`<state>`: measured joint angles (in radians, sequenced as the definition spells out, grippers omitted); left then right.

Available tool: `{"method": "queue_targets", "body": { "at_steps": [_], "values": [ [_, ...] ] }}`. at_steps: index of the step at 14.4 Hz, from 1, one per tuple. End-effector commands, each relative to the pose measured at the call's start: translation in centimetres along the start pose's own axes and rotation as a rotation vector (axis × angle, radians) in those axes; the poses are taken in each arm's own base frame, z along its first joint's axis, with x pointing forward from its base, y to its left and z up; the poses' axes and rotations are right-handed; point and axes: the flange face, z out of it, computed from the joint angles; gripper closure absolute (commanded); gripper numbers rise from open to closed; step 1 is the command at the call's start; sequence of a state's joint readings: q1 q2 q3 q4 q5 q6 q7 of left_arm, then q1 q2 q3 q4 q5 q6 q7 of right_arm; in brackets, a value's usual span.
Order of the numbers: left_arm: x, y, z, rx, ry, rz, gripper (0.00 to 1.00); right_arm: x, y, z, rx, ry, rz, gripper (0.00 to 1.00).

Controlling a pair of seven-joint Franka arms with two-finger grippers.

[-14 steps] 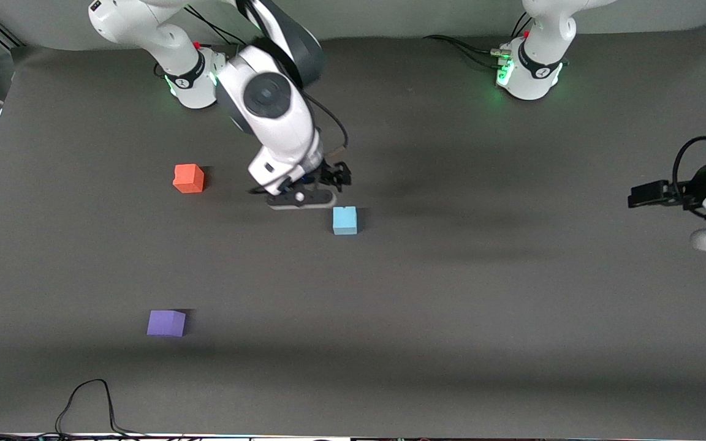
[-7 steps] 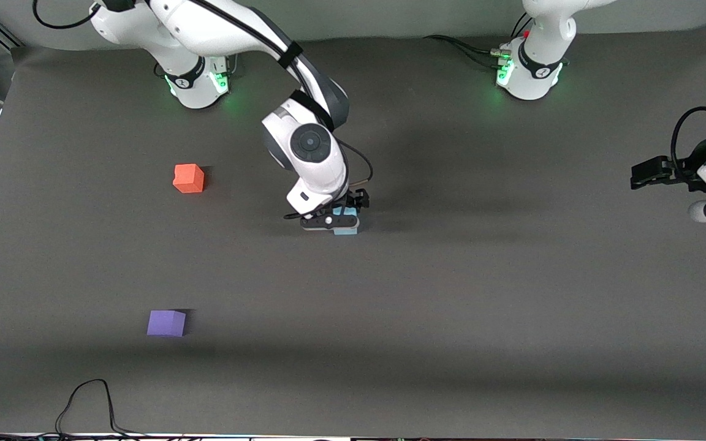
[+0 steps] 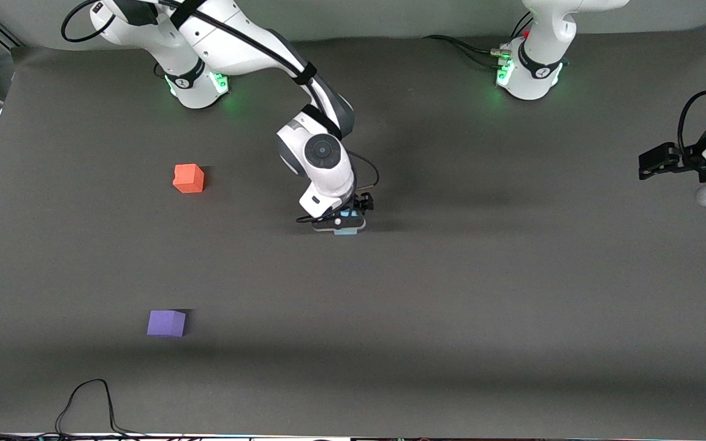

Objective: Place blue block between orange and purple blocks
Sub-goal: 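Carry the blue block with the right gripper toward the orange block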

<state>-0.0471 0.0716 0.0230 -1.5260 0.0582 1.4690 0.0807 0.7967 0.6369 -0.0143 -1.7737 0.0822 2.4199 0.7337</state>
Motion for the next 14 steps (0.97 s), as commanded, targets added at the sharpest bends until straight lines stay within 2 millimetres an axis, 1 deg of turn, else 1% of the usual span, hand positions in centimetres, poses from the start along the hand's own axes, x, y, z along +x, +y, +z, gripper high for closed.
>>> {"method": "queue_targets", "body": {
  "at_steps": [1, 2, 3, 4, 5, 6, 7, 8, 10, 11, 12, 13, 14],
  "values": [
    [-0.4, 0.6, -0.1, -0.006, 0.019, 0.019, 0.00, -0.3, 0.2, -0.1, -0.007, 0.022, 0.006, 0.46],
    [-0.4, 1.1, -0.1, -0.019, 0.020, 0.026, 0.00, -0.1, 0.3, -0.3, -0.012, 0.028, -0.001, 0.64],
    [-0.3, 1.4, -0.1, -0.019, 0.022, 0.022, 0.00, 0.1, 0.5, -0.8, -0.010, 0.033, -0.004, 0.71],
    [-0.2, 1.8, -0.1, -0.018, 0.022, 0.026, 0.00, 0.9, 1.1, -1.4, -0.011, 0.041, 0.005, 0.72],
    [-0.3, 1.5, -0.1, -0.019, 0.024, 0.023, 0.00, 1.9, 2.0, -3.2, -0.014, 0.058, 0.016, 0.72],
    [-0.3, 1.2, -0.1, -0.020, 0.024, 0.017, 0.00, 2.4, 2.9, -5.0, -0.034, 0.045, 0.033, 0.72],
    [-0.3, 1.1, -0.1, -0.021, 0.024, 0.017, 0.00, 3.2, 4.3, -7.6, -0.049, 0.040, 0.039, 0.72],
    [-0.3, 1.1, -0.1, -0.021, 0.024, 0.019, 0.00, 4.3, 6.1, -10.6, -0.053, 0.043, 0.031, 0.71],
    [-0.3, 1.0, -0.1, -0.021, 0.027, 0.017, 0.00, 6.5, 11.3, -15.9, -0.069, 0.021, 0.028, 0.72],
    [-0.2, 1.1, -0.1, -0.023, 0.027, 0.020, 0.00, 7.3, 13.8, -17.8, -0.067, 0.011, 0.035, 0.72],
    [-0.2, 1.2, -0.1, -0.023, 0.025, 0.023, 0.00, 8.0, 16.7, -19.0, -0.071, 0.005, 0.042, 0.71],
    [-0.2, 1.2, -0.1, -0.023, 0.025, 0.025, 0.00, 8.7, 20.3, -19.9, -0.072, 0.005, 0.045, 0.71],
    [-0.3, 1.1, -0.1, -0.022, 0.028, 0.025, 0.00, 9.1, 24.0, -20.2, -0.073, -0.003, 0.037, 0.71]
  ]
}}
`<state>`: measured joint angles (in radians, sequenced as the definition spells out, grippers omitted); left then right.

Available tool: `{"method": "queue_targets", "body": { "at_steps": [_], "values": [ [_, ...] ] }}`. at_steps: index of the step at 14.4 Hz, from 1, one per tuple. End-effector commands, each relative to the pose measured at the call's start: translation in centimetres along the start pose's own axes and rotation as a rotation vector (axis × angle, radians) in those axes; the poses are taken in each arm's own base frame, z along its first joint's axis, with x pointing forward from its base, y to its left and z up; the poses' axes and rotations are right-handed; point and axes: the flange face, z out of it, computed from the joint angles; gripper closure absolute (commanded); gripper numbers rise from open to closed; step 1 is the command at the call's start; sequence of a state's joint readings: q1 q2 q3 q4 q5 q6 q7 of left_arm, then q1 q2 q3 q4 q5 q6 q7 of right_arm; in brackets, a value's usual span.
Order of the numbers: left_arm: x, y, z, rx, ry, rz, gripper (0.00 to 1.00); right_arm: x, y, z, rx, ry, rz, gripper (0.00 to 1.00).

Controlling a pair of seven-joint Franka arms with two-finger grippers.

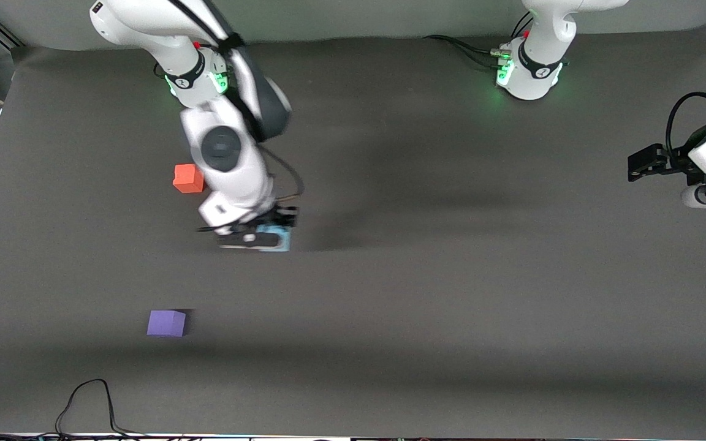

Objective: Place blue block between orange and purple blocks
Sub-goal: 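Carry the blue block with the right gripper toward the orange block, then lower the blue block between the orange and purple blocks, open the right gripper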

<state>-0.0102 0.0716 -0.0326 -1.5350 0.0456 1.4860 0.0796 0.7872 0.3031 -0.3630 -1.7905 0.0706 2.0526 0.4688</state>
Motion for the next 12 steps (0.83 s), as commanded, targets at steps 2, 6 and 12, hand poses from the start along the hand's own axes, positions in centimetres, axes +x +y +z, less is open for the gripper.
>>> {"method": "queue_targets", "body": {
  "at_steps": [2, 6, 12],
  "values": [
    [-0.6, 0.0, -0.4, -0.010, 0.023, 0.010, 0.00, 0.2, 12.8, 0.8, 0.054, -0.064, -0.035, 0.71],
    [-0.7, 0.3, -0.4, -0.048, 0.027, 0.016, 0.00, 0.1, 21.7, 8.0, 0.016, -0.040, -0.099, 0.71],
    [-0.7, 0.2, 0.0, -0.055, 0.021, 0.014, 0.00, -0.9, 24.4, 16.9, 0.086, -0.032, -0.119, 0.70]
  ]
}}
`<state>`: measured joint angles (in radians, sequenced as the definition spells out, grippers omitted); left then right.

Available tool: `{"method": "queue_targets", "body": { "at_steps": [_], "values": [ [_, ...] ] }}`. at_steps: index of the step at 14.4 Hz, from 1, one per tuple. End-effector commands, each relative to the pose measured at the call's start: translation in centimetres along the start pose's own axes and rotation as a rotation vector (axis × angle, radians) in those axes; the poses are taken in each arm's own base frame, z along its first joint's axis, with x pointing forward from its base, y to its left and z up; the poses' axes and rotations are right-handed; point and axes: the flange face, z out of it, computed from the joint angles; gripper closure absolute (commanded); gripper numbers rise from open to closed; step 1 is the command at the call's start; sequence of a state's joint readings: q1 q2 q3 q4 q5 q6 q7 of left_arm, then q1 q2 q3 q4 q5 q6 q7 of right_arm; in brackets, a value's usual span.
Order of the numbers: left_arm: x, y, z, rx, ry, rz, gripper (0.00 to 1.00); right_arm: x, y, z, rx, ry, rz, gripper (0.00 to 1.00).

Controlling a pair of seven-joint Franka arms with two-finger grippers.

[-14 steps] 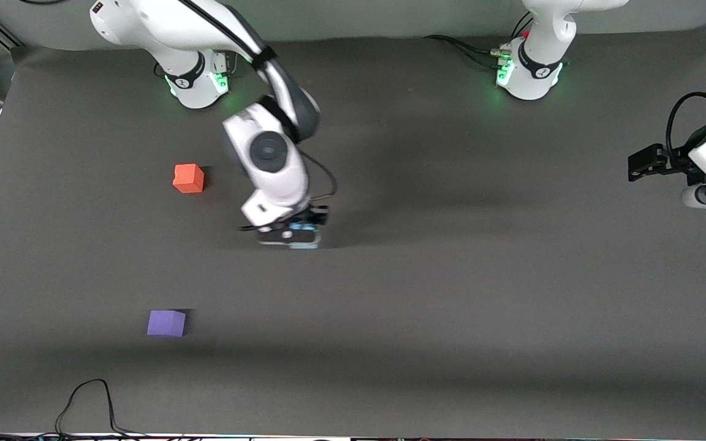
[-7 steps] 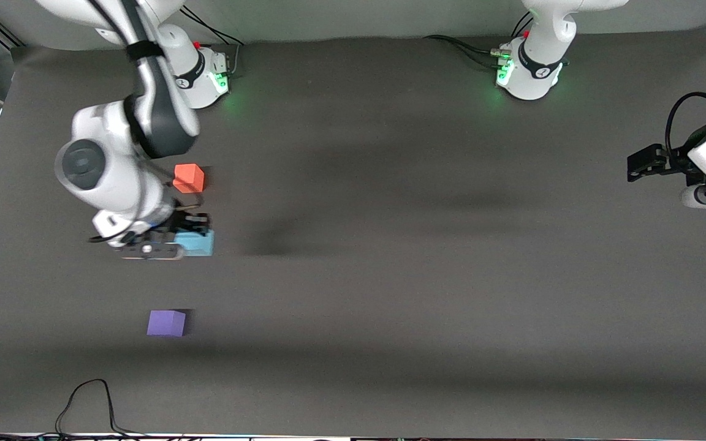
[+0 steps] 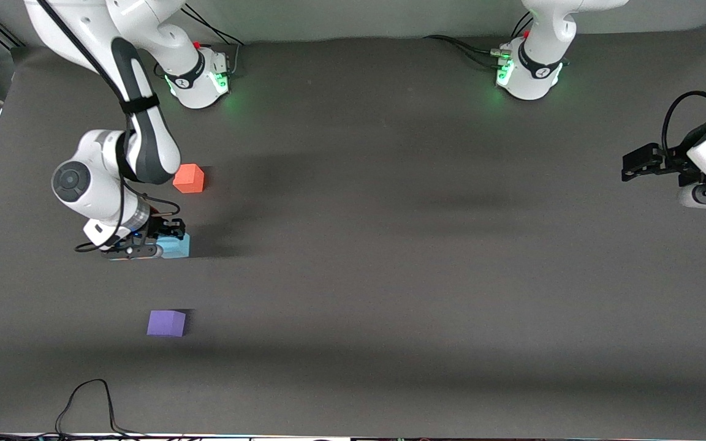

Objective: Place blue block between orange and purple blocks
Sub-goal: 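Lower the blue block between the orange and purple blocks, open the right gripper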

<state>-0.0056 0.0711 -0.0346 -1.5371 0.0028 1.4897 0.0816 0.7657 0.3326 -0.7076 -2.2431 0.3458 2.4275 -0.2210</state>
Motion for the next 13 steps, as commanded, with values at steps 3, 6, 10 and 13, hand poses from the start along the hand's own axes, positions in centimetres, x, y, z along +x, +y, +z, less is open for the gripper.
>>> {"method": "queue_targets", "body": {
  "at_steps": [3, 6, 10, 13],
  "values": [
    [-0.6, 0.0, -0.1, -0.007, 0.015, 0.012, 0.00, 0.5, 0.5, 1.9, 0.039, 0.010, -0.036, 0.62],
    [-0.8, -0.3, -0.1, 0.005, 0.006, 0.017, 0.00, 0.5, 0.7, 2.3, 0.031, 0.006, -0.032, 0.35],
    [-0.7, -0.5, -0.3, 0.001, 0.016, 0.018, 0.00, 0.9, 0.9, 0.7, 0.057, 0.028, -0.023, 0.00],
    [-0.6, -0.5, 0.0, -0.004, 0.009, 0.020, 0.00, 1.9, 1.4, -4.0, 0.121, 0.045, -0.010, 0.00]
  ]
}}
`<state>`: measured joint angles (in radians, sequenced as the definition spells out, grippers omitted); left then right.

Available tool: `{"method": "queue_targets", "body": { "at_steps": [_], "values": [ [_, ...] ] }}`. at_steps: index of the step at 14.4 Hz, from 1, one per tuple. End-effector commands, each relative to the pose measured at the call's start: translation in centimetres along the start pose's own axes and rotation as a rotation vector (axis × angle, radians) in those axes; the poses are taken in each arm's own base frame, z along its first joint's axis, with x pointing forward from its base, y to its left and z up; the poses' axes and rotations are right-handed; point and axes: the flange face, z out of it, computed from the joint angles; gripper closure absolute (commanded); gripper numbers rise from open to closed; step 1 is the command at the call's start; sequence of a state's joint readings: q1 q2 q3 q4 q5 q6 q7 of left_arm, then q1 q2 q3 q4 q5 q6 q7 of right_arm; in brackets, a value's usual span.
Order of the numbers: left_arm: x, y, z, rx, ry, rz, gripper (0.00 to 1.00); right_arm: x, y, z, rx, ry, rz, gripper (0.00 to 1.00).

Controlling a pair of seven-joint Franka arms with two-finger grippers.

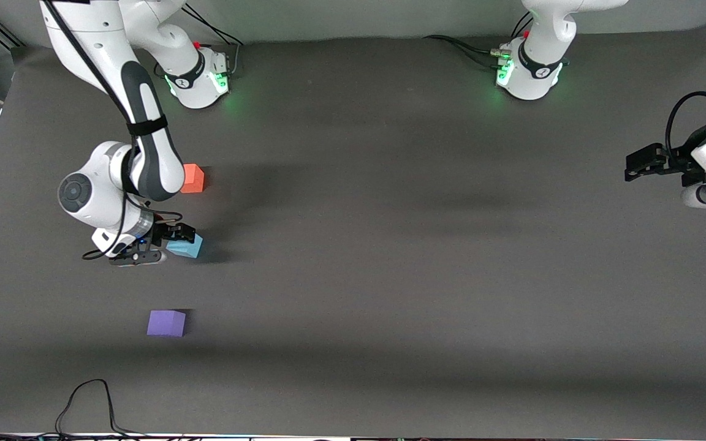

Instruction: Place blue block between orange and purple blocks

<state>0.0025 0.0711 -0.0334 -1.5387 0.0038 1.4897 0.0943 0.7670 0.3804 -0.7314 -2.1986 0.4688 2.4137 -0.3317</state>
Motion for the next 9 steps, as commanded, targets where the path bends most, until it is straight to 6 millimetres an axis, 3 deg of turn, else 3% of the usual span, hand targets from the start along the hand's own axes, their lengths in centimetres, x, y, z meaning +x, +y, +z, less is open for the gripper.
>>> {"method": "queue_targets", "body": {
  "at_steps": [1, 3, 5, 7, 9],
  "values": [
    [-0.5, 0.2, 0.0, -0.001, 0.008, 0.019, 0.00, 1.3, 0.8, -6.4, 0.105, 0.011, 0.000, 0.00],
    [-0.3, 0.1, 0.1, 0.002, 0.011, 0.019, 0.00, 3.5, 1.4, -12.7, 0.110, -0.021, -0.016, 0.00],
    [-0.1, 0.0, 0.3, 0.004, 0.014, 0.017, 0.00, 5.0, 0.3, -19.5, 0.088, -0.070, 0.012, 0.00],
    [-0.1, -0.1, 0.4, 0.005, 0.014, 0.016, 0.00, 4.9, -0.8, -25.6, 0.098, -0.068, 0.026, 0.00],
    [0.0, -0.1, 0.3, 0.006, 0.018, 0.016, 0.00, 4.2, -1.5, -30.0, 0.096, -0.040, 0.015, 0.00]
  ]
}}
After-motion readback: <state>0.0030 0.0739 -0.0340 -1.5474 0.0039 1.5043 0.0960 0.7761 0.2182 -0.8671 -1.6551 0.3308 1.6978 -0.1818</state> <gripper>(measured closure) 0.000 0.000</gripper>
